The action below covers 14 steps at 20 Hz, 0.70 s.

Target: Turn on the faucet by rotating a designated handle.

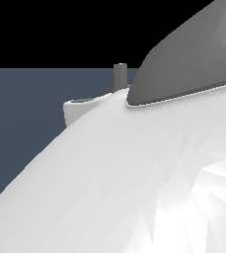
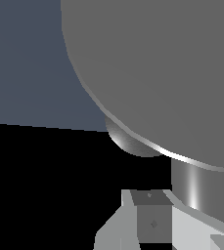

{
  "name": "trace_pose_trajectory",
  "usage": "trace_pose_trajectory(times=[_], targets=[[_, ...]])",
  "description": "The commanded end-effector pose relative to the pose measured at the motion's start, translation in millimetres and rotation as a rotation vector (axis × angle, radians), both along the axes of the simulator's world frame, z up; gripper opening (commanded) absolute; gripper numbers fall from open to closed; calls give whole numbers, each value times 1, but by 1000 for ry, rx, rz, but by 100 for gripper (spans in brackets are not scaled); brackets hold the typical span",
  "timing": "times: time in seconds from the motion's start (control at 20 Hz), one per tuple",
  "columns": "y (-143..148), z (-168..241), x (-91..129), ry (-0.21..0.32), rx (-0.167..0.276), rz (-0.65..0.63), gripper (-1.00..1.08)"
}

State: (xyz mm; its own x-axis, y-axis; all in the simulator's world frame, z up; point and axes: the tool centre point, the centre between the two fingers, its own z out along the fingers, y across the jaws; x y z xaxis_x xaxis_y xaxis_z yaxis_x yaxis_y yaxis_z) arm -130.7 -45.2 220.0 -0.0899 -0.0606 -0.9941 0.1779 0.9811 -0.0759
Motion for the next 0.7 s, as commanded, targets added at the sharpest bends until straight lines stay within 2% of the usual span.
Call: trace_pose_trajectory(times=[0.0, 0.65], targets=[[62, 29, 9, -40, 51, 114, -100], [105, 45, 12, -83, 59, 152, -100]])
